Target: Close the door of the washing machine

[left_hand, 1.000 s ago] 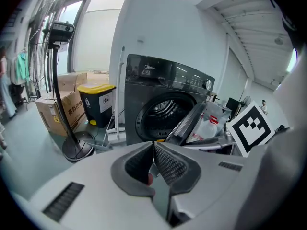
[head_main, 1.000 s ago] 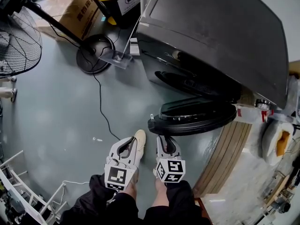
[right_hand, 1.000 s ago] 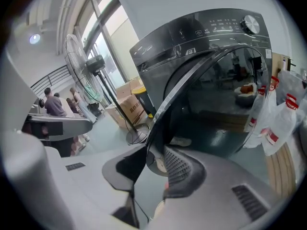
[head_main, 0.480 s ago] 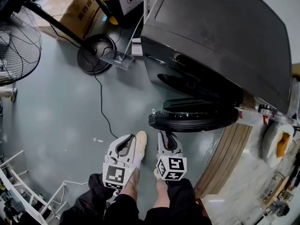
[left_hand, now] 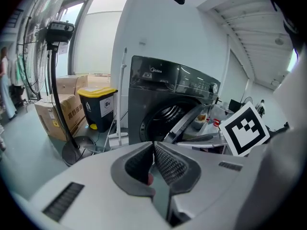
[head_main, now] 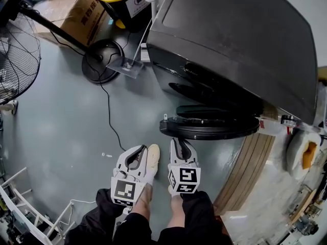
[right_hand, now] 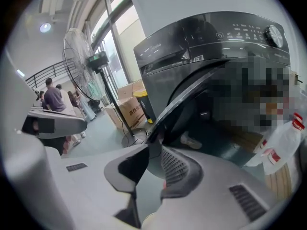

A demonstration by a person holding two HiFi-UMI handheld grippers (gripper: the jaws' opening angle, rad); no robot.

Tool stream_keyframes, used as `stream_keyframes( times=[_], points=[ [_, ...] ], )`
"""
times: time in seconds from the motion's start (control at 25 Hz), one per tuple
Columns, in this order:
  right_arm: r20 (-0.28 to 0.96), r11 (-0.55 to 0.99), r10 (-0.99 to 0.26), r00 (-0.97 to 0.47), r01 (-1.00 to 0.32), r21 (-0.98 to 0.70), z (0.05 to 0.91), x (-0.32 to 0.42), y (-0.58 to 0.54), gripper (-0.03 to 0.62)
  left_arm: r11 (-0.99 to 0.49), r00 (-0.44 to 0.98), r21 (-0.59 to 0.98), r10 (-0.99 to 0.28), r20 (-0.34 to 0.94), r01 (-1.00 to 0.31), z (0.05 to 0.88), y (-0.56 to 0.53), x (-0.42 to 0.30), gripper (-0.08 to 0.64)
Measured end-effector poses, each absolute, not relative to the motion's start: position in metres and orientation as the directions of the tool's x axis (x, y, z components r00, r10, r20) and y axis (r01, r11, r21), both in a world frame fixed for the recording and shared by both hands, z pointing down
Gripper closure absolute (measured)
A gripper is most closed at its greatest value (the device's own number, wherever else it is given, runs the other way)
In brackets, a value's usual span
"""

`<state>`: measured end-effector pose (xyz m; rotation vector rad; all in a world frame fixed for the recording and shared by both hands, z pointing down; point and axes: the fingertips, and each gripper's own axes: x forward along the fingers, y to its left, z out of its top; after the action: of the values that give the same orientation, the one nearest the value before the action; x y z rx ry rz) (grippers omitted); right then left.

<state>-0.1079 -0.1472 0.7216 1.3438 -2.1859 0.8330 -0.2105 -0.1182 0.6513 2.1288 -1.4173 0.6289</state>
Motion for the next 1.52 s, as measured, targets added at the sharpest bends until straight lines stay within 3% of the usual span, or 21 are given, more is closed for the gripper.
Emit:
stream_keyframes(
  times=[1.52],
  points=[
    [0.591,0.286,-0.738,-0.327,-0.944,-0.166,0.727,-0.117,-0.262,0.574,-0.352,0.362,0.145,-0.695,0.621,-0.925,0.676,-0.207,-0.24,0.531]
  ],
)
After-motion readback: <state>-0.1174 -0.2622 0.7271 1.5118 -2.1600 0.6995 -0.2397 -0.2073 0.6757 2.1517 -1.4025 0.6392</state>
